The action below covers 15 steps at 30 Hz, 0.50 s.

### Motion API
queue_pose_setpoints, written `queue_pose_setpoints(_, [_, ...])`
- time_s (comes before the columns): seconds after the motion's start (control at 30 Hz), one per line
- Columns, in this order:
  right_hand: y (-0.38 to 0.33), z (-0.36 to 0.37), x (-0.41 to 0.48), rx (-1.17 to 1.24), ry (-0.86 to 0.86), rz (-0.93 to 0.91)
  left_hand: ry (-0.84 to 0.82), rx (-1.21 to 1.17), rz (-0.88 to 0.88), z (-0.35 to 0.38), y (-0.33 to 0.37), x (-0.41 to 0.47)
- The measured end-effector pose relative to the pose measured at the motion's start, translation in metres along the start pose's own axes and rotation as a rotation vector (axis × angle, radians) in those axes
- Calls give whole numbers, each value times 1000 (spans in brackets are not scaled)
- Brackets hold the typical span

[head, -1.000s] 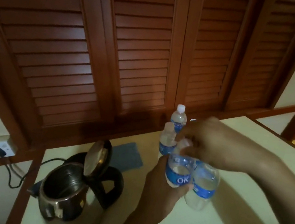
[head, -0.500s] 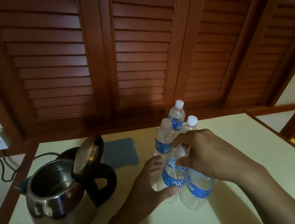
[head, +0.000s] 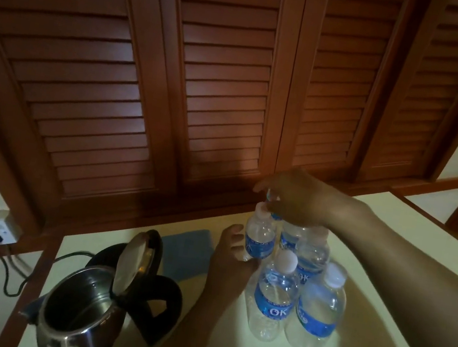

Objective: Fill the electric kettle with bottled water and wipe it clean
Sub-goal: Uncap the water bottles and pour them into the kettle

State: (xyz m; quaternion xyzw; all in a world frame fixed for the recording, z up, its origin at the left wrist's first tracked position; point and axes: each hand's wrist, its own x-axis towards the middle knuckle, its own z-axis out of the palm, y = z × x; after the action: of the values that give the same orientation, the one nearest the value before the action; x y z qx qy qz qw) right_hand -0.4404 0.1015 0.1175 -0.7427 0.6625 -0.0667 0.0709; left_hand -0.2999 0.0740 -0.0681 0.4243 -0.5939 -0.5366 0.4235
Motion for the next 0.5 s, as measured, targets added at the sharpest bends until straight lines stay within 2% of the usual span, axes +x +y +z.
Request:
queue_pose_setpoints(0.1, [-1,11,14,-51,-141,-53,-138,-37,-42,4,2,16])
queue_pose_setpoints(0.17, [2,18,20,-41,-165,-66,-167,-10,-33,6,-1,23])
queue_pose_setpoints(0.33, [0,2,14,-54,-64,-87,-126,47,68,7,20,22])
queue_pose_setpoints(0.5, [-23,-63,-12,-53,182,-119,-73,-19,223,3,87,13])
